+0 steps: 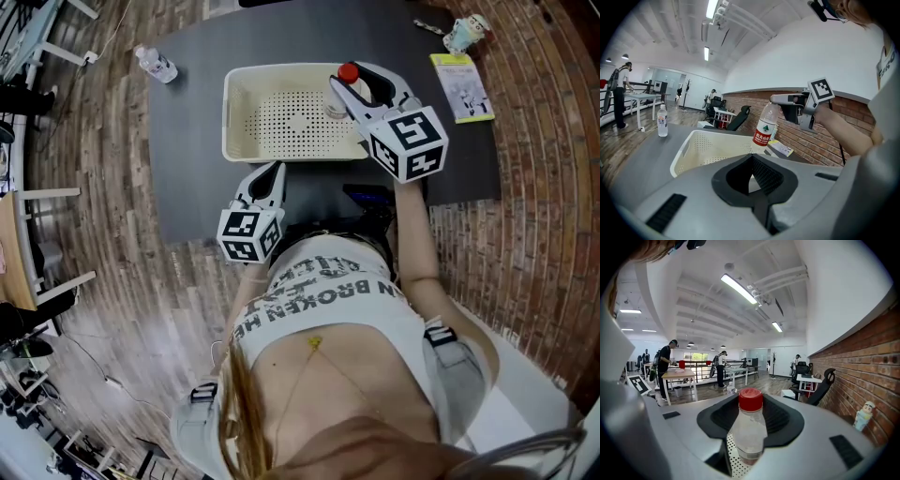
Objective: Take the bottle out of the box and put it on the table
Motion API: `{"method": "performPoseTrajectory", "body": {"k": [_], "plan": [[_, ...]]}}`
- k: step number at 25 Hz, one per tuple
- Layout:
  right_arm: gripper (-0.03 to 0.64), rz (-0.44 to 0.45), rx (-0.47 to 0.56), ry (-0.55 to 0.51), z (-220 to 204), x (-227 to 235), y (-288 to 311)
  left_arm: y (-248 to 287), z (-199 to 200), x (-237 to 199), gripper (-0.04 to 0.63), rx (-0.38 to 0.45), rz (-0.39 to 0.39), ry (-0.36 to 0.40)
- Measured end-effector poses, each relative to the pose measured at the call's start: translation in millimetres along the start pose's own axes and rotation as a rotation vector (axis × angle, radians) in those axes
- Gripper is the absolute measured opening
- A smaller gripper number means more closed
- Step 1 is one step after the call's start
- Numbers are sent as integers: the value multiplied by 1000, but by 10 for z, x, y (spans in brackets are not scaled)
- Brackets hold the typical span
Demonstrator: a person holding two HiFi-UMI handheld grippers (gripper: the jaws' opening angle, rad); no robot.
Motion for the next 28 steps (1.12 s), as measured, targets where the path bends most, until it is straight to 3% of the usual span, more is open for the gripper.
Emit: {"method": "performPoseTrajectory", "body": {"k": [16,28], "plan": [[153,-156,-44,30,-413,718,-697,246,-175,420,5,-13,-16,4],[153,-170,-39,38,-555,947,-926,378,-273,661,5,-10,-5,7]]}}
Point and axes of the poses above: the fingertips, and each gripper's own axes: y forward along the fingers, x to its right, z out of its top, the point moved 5 cm from there along -y, backward along the fingers, and after that the axes turned 13 degrees about -y, right-handed, at the moved point
